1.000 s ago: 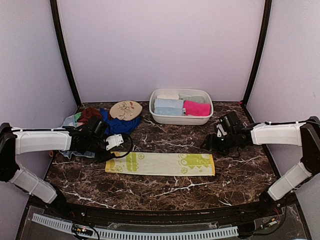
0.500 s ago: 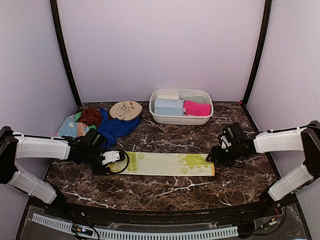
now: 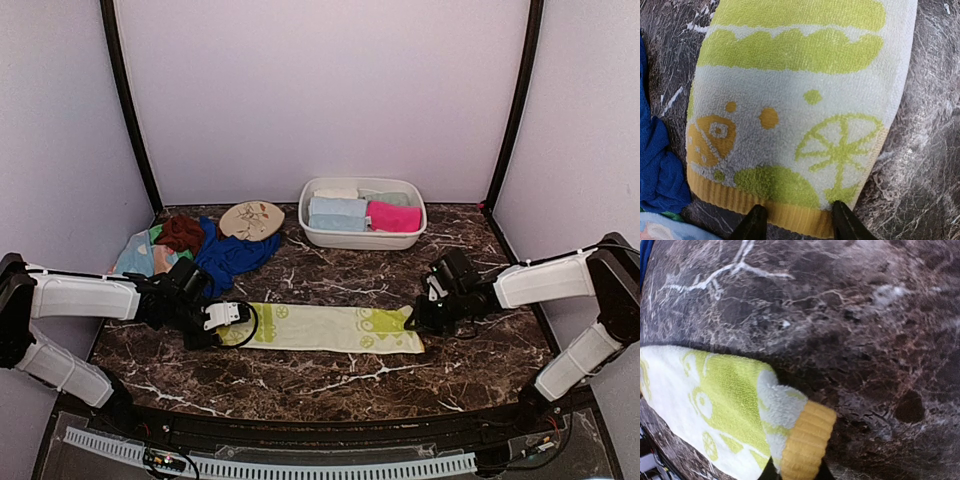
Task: Roll the towels
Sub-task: Pick up the towel from the center of the board.
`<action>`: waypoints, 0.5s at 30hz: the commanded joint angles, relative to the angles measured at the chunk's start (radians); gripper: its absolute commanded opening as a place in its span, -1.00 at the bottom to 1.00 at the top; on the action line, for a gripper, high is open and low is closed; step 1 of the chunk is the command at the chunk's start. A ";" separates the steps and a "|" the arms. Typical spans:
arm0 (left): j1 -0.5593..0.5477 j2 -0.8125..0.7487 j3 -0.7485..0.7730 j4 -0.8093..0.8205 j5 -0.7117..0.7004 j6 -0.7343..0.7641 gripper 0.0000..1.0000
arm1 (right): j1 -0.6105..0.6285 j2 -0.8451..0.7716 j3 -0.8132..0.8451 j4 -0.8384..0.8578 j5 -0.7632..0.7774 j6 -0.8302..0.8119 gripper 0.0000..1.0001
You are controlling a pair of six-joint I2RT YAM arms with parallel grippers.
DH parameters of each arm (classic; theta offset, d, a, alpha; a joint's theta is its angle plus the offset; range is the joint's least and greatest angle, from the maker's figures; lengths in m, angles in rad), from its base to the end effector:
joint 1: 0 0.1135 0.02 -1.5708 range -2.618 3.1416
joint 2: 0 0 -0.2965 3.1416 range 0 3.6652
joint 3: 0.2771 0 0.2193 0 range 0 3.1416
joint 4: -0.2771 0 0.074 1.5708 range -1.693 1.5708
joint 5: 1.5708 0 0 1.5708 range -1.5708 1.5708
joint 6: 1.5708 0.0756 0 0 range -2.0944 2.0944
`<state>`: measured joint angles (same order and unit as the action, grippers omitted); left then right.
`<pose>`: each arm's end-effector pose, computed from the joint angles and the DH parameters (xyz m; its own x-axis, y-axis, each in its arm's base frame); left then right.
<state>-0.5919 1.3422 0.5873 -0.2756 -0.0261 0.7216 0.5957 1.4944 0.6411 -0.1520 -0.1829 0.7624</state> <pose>0.1874 -0.1236 0.1732 -0.1732 0.9122 -0.3714 0.8805 0.3124 0.3566 0.2081 0.1577 0.1644 -0.9422 0.1818 -0.2814 0.0254 0.8763 0.4811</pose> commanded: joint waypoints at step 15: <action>0.001 -0.113 0.158 -0.261 0.364 -0.085 0.61 | -0.158 -0.043 0.230 -0.518 0.376 -0.199 -1.00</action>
<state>-0.5900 1.2915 0.6678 -0.4427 0.2222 0.6746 0.4881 1.4788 0.8238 -0.4633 -0.0002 0.6624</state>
